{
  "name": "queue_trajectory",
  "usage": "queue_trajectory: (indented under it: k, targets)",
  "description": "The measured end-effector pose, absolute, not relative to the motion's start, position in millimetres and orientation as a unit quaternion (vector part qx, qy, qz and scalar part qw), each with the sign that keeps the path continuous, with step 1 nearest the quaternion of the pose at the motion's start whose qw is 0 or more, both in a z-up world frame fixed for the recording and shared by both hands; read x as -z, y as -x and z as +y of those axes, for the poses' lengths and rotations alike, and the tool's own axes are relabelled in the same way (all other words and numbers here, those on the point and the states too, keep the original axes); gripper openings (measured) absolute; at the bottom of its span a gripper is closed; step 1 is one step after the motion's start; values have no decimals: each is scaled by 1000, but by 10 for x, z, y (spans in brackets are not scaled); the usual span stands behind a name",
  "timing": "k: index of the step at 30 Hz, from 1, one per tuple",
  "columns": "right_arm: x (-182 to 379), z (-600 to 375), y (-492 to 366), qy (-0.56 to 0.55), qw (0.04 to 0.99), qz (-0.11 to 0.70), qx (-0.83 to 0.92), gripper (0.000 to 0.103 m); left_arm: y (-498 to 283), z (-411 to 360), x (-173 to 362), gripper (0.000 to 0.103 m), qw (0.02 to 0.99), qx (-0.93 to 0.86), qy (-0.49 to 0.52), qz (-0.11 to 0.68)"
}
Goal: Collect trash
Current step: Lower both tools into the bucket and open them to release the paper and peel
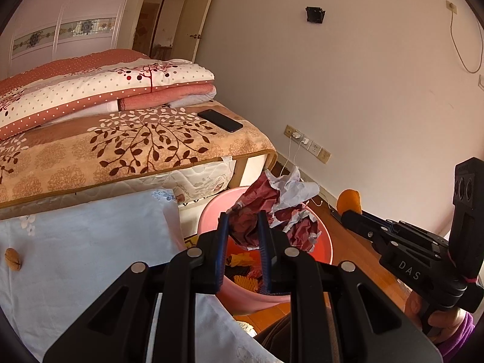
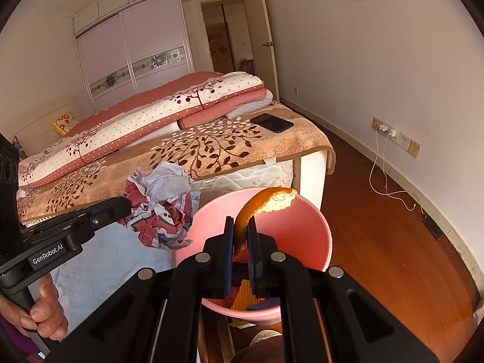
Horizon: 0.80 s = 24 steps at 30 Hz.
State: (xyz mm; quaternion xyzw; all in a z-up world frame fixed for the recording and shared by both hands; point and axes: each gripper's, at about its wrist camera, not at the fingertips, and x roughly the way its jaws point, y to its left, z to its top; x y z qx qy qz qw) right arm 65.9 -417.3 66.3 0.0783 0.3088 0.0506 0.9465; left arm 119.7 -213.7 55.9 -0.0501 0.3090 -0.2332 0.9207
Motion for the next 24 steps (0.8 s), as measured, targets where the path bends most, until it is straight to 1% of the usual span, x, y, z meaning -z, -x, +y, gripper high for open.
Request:
queue_trajectory:
  k: [7,24]
  targets:
    - [-602,-4232,-715,-86,946,311,-37,8,-1332,-2332,-440,19,918,234,37,317]
    - [-375,-4183,-874,-81,940,331,-28,8,-1592,-2418,-130,19,911,210,35,352]
